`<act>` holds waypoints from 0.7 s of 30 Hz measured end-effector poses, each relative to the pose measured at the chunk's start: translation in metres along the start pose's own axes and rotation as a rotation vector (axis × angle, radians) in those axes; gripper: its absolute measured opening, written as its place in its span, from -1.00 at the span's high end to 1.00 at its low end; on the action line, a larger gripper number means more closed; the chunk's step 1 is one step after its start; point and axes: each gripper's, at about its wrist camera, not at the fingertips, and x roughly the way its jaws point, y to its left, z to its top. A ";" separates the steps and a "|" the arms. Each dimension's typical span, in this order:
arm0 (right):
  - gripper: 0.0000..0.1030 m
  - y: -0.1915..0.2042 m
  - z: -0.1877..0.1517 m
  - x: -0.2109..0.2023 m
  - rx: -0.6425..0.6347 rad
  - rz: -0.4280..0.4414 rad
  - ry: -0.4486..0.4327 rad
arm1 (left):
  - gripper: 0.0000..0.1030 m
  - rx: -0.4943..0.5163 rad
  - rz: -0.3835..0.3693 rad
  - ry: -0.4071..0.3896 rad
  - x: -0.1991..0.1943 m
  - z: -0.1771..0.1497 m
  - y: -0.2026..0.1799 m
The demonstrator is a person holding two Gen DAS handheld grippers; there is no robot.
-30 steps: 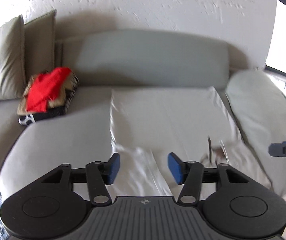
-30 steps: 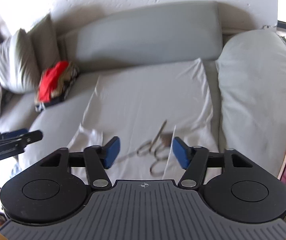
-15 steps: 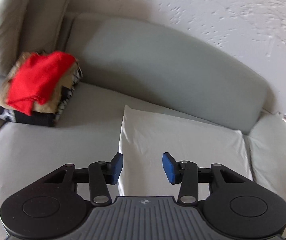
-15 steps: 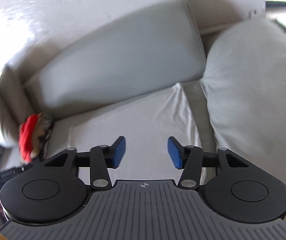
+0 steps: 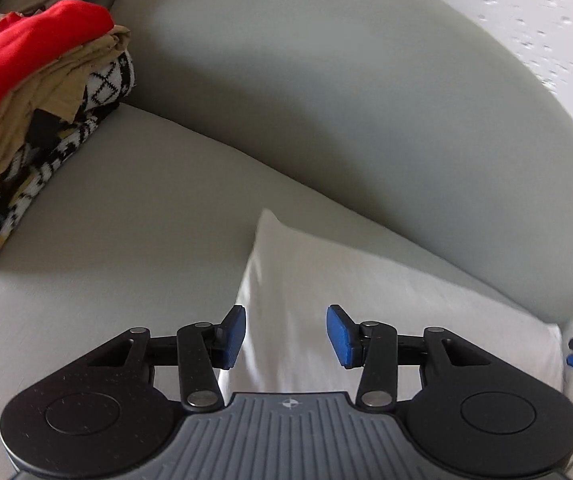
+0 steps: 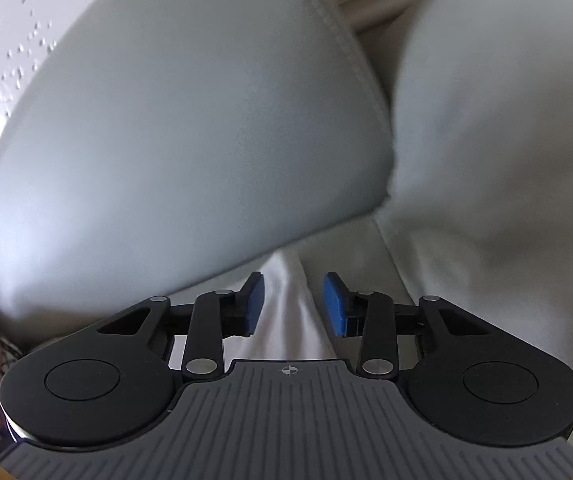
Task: Fold clothes
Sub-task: 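Grasp the hem with the right gripper while the left gripper grasps it too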
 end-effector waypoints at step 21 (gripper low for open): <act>0.91 0.021 -0.019 0.005 -0.178 -0.056 0.034 | 0.52 0.058 -0.024 0.011 0.039 0.030 0.017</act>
